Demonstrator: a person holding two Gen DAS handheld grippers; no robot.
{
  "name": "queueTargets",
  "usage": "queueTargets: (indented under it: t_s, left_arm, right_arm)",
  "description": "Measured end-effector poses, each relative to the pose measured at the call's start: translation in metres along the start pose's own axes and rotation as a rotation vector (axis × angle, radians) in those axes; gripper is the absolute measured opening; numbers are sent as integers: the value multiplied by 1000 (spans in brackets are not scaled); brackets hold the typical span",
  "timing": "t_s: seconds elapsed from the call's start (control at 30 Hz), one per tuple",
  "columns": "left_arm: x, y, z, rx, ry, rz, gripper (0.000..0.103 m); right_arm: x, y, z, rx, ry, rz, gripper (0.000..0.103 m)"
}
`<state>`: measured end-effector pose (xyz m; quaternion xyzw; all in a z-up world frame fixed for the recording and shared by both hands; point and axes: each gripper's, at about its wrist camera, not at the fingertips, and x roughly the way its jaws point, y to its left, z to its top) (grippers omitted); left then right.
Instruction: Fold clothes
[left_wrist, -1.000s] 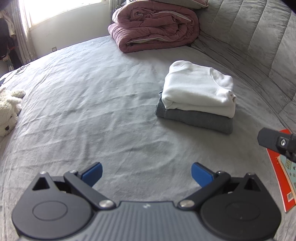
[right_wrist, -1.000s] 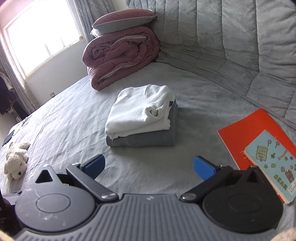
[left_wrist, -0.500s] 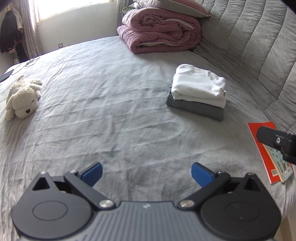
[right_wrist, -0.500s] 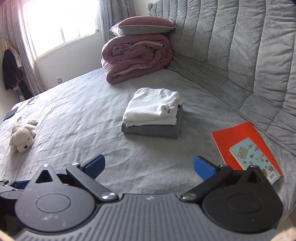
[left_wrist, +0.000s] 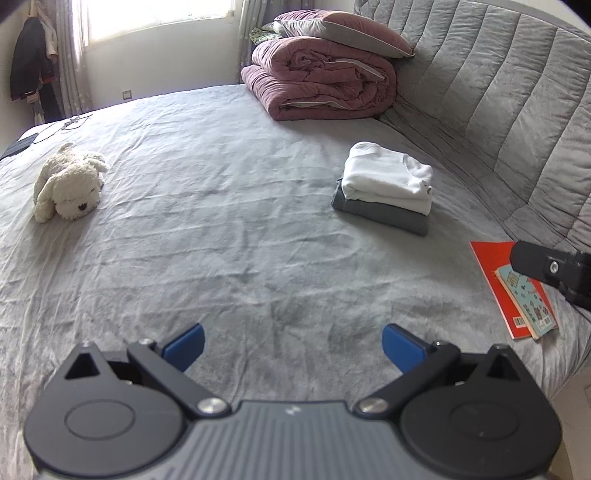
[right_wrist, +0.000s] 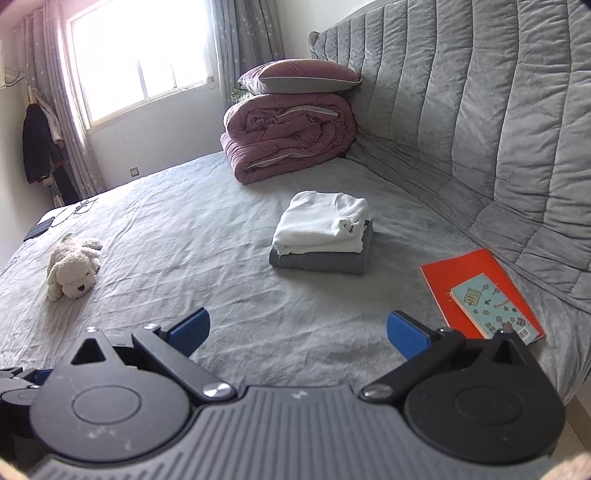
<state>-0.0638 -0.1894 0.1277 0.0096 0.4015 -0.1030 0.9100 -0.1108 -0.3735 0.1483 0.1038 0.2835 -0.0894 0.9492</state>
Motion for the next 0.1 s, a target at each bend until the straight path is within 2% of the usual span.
queueTargets:
  t_s: [0.1]
  left_arm:
    - [-8,7,-6,-2,-8,2,102]
  right_arm:
    - [-9,8,-3,-9,-10,7,103]
